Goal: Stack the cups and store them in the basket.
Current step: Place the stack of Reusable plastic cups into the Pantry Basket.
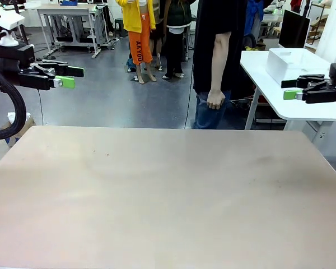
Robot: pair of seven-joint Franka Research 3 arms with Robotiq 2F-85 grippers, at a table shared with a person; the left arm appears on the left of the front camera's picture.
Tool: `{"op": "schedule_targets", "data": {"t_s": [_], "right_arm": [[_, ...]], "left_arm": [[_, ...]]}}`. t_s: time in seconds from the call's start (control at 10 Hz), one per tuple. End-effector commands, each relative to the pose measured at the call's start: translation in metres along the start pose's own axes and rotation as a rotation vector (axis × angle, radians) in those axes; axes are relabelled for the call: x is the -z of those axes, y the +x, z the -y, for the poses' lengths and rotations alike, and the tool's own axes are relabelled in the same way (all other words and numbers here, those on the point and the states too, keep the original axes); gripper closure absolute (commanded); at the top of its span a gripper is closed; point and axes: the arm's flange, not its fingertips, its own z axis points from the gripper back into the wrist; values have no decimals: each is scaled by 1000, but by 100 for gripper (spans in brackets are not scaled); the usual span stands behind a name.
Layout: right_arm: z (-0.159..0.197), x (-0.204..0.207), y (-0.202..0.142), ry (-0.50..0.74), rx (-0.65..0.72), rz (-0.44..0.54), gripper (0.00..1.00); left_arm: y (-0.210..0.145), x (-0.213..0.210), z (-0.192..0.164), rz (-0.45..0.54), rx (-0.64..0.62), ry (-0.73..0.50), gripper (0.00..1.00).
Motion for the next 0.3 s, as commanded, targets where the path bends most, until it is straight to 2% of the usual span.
{"op": "schedule_targets", "data": {"t_s": [0.0, 0.2], "right_arm": [[-1, 0, 5, -15, 19, 0, 0], [-1, 0, 5, -15, 19, 0, 0]], "left_arm": [[2, -1, -1, -7, -8, 3, 0], [2, -1, -1, -7, -8, 3, 0]]}}
